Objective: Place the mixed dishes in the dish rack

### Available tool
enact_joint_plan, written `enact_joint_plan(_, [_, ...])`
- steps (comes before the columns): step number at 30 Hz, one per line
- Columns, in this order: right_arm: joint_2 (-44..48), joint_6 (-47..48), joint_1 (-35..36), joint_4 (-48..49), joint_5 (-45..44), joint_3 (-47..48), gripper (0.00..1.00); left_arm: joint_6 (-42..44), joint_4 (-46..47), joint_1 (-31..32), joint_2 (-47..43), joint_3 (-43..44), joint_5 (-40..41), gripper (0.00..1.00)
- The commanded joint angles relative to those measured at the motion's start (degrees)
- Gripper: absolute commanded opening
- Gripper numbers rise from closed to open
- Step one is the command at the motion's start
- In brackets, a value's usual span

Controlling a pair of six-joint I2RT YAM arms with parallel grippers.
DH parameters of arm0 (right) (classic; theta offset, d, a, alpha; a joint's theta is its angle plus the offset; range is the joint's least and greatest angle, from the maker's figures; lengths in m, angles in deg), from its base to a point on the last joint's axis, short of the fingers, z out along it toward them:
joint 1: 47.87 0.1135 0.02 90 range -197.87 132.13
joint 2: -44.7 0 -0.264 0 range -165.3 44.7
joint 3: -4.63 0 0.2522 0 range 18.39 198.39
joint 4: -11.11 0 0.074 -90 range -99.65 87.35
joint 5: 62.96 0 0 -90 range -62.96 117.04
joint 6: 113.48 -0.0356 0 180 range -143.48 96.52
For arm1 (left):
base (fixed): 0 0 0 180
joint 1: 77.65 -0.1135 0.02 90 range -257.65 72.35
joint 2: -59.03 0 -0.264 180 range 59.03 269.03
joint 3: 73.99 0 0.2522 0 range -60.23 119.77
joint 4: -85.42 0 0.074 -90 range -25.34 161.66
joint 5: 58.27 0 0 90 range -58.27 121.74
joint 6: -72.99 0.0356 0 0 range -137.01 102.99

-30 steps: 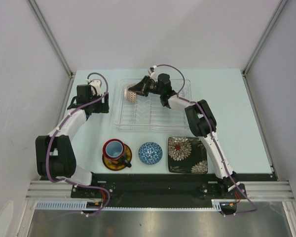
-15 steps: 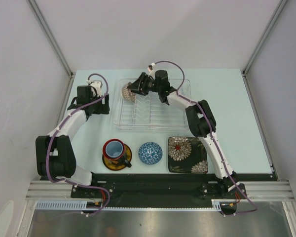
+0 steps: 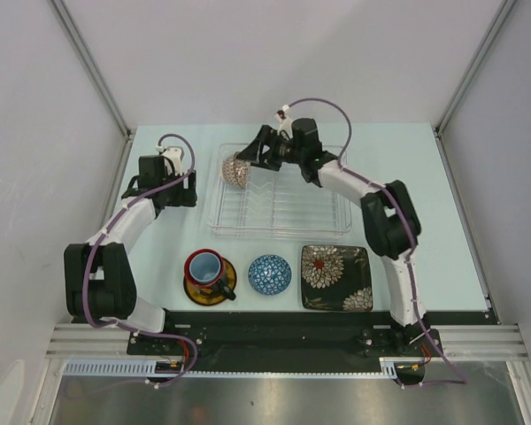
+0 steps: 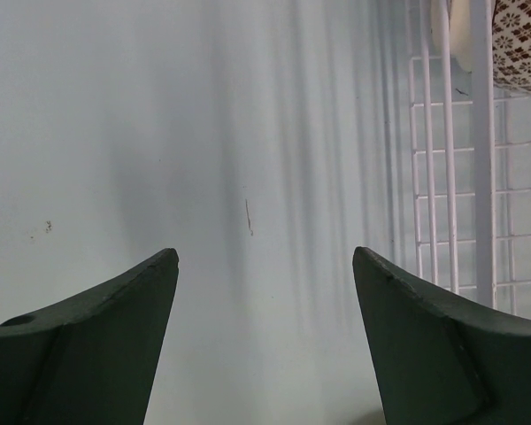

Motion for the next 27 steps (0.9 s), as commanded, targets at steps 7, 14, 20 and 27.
enact_joint_plan(7, [28.9,27.4,2.0,-25.6,-6.8,-14.2,0.94,0.2,2.2,1.0,-0.2,-0.7,-0.4,0.85])
enact_joint_plan(14, [37.9,42.9,21.8,-47.6,-29.1,-20.6,0.87,2.1,1.5,1.0,-1.3,-1.0,0.7,0.85])
enact_joint_plan(20, [44.2,45.8,31.1,-48.6,-36.6,-28.1,0.81,1.8,1.4,1.1,-1.8,-0.9,0.2,0.85])
enact_joint_plan(27, [44.4,48.3,36.8,-48.5,-38.3,-31.1,0.79,1.9,0.7,1.1,-3.1,-0.6,0.0,0.84])
